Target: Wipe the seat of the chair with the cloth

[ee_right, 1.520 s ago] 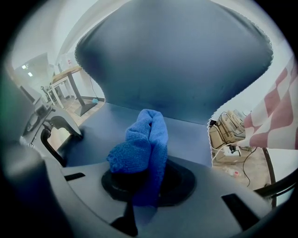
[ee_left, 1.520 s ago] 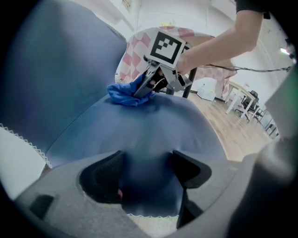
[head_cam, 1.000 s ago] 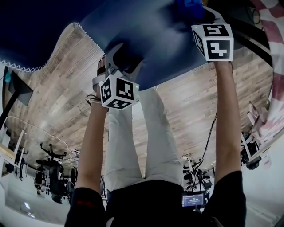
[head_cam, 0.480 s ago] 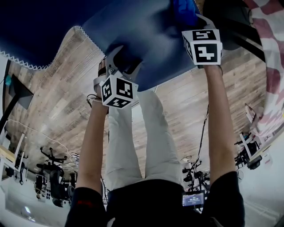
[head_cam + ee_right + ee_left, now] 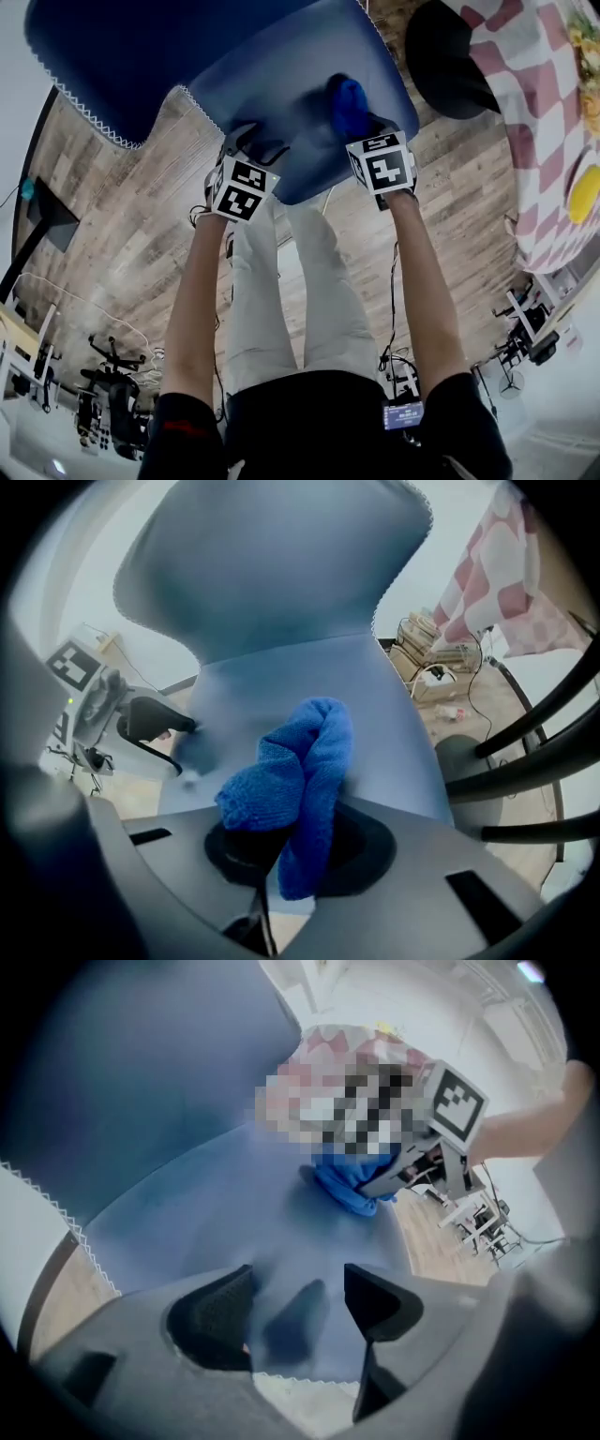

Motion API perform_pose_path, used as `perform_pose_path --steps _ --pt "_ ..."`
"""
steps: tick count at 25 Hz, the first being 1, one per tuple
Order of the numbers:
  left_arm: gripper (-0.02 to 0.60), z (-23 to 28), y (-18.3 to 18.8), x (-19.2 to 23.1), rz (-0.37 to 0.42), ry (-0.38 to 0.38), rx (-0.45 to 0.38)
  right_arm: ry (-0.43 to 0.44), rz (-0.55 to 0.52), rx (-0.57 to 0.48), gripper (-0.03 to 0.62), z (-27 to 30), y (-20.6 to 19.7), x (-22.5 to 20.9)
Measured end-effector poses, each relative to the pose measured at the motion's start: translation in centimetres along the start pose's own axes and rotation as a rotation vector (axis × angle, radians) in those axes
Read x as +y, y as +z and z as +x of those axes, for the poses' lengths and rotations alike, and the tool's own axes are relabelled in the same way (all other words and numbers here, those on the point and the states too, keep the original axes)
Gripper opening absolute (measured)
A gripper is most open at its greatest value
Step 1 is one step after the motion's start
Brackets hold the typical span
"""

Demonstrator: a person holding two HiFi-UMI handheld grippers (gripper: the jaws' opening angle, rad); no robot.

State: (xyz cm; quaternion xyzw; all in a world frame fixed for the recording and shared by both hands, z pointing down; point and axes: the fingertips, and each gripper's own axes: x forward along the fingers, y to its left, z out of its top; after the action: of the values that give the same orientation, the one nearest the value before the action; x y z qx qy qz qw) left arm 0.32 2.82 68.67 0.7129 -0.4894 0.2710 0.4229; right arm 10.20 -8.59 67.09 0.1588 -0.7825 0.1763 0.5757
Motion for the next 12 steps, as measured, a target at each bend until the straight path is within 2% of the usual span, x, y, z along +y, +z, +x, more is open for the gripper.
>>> perform_pose_path --steps 4,7,12 --pt "0.295 -1.9 -1.2 -1.8 -0.03 -0.078 0.118 0.032 0.059 0.005 0.06 -2.3 -1.9 1.9" --pt "0.164 -4.8 -0.1 -1.7 -0.025 -0.063 0.082 0.031 0.088 -0.017 0.06 -4.3 -1.9 2.6" --pt "0.069 -10.2 2.9 -2.5 -0.009 -0.037 0.033 0.007 0.15 -0.148 0.06 -10.2 2.0 1.8"
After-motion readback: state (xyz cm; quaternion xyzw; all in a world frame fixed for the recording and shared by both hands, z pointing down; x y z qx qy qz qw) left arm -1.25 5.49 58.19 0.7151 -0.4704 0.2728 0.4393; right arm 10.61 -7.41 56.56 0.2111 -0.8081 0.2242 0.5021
